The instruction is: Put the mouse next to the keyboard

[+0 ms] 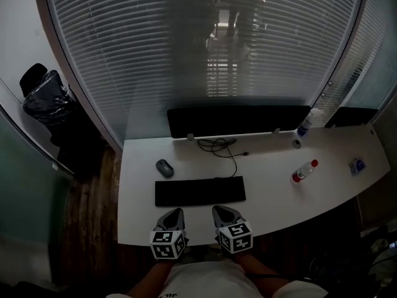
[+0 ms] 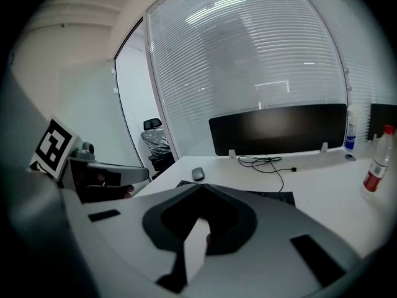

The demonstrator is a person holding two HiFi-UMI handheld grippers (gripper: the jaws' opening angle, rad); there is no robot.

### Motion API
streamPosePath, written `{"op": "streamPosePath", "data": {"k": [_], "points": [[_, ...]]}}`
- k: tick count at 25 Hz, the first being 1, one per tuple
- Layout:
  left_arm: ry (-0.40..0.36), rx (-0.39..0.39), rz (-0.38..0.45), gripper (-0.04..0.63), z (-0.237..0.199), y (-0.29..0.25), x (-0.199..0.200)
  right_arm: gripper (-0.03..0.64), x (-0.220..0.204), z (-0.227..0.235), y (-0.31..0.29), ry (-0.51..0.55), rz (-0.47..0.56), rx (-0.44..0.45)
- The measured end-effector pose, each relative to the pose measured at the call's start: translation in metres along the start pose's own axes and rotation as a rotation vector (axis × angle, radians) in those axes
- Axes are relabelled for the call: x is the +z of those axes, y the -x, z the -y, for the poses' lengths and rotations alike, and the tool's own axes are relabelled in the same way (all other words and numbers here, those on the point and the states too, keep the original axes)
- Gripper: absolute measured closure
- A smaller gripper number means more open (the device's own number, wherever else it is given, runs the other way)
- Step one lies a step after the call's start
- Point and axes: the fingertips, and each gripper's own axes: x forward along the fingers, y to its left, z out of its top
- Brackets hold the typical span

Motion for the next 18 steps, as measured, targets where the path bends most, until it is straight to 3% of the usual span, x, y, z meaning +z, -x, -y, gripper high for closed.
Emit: {"op": "streamPosePath", "data": {"k": [7,15,18], "points": [[0.005,0.021,0.005,0.591,-0.023,-0.021,0.021,0.618,0.033,-0.002,-0.036,0.043,0.014,0.045],[0.020,0.051,0.008,0.591,-0.054,-0.048,0.026,0.617,0.052,-0.003,-0.124,0.102,-0.001,0.111],[0.020,0.082,0.011,0.591,-0.074,-0.062,0.025,0.572,0.053,-0.015,-0.161,0.120,-0.022,0.142]]}}
